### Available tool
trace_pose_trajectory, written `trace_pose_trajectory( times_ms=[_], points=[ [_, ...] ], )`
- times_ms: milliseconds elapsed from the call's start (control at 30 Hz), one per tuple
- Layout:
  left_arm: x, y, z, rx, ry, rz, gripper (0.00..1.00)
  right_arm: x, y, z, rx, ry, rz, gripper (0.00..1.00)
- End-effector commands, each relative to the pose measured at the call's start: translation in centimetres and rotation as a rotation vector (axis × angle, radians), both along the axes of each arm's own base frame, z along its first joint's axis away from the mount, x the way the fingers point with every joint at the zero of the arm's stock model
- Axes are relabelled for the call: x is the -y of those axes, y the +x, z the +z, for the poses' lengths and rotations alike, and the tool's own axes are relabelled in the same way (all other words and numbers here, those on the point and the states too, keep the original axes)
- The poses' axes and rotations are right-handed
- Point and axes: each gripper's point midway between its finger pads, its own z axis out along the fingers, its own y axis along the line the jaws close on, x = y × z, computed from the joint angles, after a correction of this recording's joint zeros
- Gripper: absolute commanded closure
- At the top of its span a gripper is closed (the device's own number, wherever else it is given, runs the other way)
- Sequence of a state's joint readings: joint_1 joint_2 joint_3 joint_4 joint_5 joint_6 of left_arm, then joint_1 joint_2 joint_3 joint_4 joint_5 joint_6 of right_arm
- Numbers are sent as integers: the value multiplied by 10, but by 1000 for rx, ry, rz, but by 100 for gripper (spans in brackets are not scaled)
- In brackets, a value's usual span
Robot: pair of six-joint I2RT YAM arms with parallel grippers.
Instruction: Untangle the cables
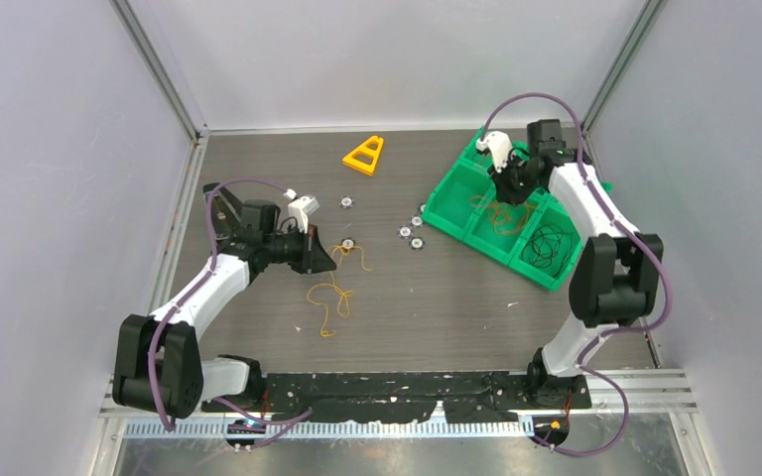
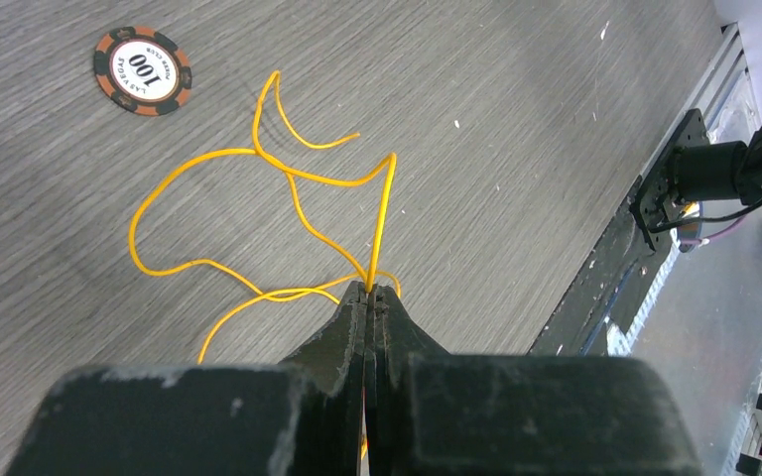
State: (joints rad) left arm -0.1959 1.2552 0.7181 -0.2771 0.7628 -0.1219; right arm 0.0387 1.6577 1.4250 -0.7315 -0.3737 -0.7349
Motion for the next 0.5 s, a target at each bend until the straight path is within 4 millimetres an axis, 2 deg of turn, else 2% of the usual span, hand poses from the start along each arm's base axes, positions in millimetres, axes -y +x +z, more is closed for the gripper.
trace_pose_trajectory(
  times_ms=[0,100,200,300,367,467],
  points=[
    [2,13,17,61,-9,-12,100,10,24,-27,-36,-88,27,95],
    [2,14,15,60,-1,-13,100,11,49,-38,-41,-84,-18,95],
    [1,12,14,52,6,-15,100,21,60,-48,-58,-133,-63,95],
    [0,13,15,58,8,-13,100,35,50,-64,-85,-207,-32,95],
    [0,14,16,64,11,-10,100,42,40,-63,-86,-216,-16,95],
    [1,16,16,62,4,-3,100,43,30,-59,-78,-210,-13,94]
  ],
)
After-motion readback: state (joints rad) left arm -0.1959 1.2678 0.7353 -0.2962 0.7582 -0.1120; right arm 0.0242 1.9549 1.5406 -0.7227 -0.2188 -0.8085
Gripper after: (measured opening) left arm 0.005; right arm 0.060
